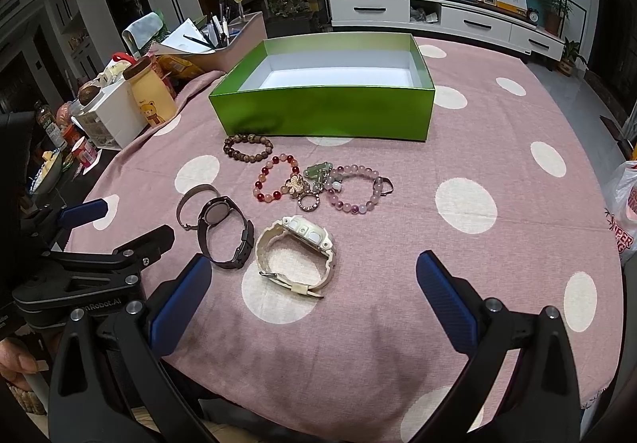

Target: Organize jewelry

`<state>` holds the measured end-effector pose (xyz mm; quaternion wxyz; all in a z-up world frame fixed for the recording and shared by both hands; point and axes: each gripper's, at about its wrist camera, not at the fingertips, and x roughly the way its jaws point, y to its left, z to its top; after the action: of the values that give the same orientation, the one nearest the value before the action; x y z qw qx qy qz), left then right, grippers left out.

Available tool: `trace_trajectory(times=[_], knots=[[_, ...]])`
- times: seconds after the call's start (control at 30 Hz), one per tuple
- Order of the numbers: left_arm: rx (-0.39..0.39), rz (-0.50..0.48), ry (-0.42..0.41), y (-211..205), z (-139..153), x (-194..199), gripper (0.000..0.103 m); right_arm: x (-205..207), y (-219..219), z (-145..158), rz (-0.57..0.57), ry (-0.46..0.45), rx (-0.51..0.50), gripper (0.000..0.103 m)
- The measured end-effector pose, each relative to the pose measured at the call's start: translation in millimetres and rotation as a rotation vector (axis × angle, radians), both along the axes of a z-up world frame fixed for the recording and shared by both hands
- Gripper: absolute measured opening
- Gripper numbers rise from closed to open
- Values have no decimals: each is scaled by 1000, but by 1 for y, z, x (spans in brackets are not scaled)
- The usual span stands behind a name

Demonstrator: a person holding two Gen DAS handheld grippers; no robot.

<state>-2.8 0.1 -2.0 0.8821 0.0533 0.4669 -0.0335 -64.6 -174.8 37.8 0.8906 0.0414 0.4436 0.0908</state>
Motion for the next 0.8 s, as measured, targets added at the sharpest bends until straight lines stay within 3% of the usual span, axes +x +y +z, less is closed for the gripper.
trace_trajectory(times=[0.8], knots=[[-2, -1, -2, -2, 1, 0, 101, -1, 0, 2, 1, -1, 5, 102]])
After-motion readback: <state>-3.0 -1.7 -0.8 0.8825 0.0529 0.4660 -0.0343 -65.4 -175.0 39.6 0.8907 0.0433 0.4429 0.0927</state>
